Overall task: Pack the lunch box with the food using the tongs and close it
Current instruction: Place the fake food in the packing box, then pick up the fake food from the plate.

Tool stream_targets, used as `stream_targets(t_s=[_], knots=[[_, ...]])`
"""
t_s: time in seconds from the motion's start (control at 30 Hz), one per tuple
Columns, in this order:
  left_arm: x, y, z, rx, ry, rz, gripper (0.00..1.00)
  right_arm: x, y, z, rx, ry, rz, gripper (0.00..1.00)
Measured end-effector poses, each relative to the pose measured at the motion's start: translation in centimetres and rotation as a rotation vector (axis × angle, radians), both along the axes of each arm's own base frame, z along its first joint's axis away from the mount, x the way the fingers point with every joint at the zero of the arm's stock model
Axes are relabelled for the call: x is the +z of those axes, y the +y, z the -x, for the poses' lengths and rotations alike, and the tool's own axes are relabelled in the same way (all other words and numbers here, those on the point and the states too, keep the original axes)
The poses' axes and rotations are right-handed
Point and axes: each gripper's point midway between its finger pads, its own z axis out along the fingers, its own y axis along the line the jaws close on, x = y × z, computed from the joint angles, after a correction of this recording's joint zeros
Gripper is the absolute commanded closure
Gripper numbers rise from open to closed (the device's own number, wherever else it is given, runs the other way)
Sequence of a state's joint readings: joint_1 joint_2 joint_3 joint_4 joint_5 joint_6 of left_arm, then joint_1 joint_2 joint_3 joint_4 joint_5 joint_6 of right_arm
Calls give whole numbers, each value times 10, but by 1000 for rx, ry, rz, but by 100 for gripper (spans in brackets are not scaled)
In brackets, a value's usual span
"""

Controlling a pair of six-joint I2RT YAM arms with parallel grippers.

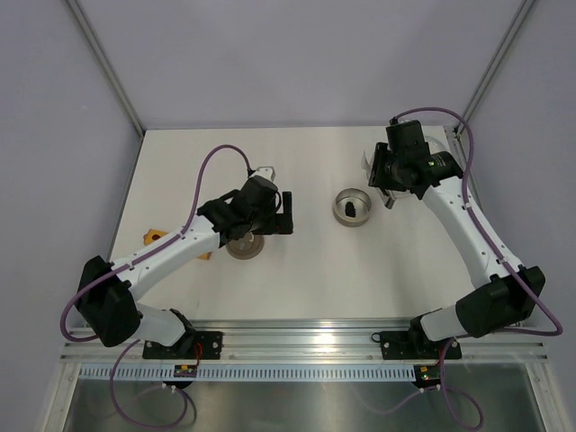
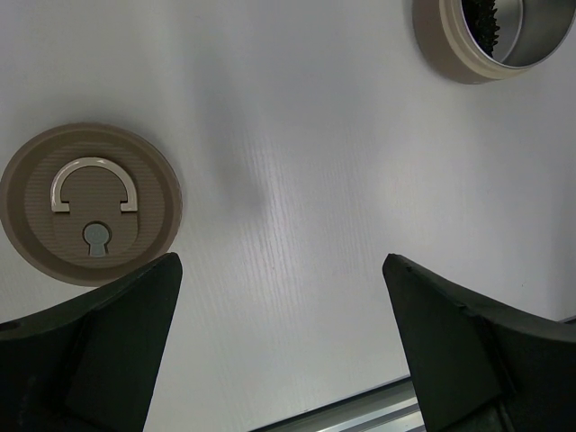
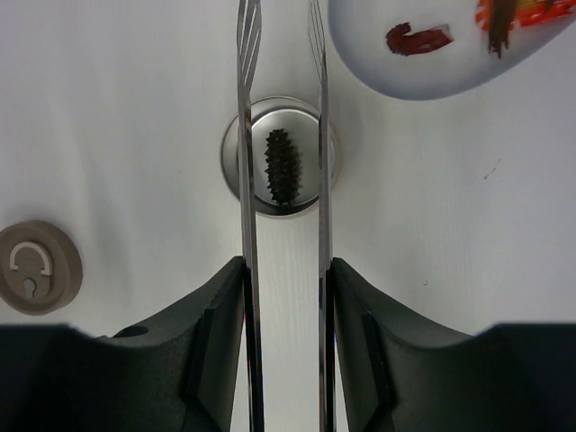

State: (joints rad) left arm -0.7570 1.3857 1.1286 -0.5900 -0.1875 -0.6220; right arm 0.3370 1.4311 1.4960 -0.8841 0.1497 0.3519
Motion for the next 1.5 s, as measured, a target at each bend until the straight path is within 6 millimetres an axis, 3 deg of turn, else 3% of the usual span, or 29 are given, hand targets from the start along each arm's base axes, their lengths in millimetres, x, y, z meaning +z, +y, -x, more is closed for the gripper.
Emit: stream_targets(t_s=[0.23, 0.37, 0.53, 0.9, 1.5], knots=[[-7, 4, 4, 0, 13, -12, 1, -18, -45, -15, -105, 55, 53, 51], [-9, 4, 5, -1, 17, -14, 1, -25, -57, -14, -122, 86, 74, 51], [-7, 2, 4, -5, 15, -3, 1, -30, -62, -15, -123, 105, 85, 50], [-8, 2, 4, -9, 15, -7, 1, -70, -61, -28, -113, 208, 112, 48], [-8, 2, 5, -11, 17, -7, 1, -98, -58, -53, -105, 252, 138, 51]])
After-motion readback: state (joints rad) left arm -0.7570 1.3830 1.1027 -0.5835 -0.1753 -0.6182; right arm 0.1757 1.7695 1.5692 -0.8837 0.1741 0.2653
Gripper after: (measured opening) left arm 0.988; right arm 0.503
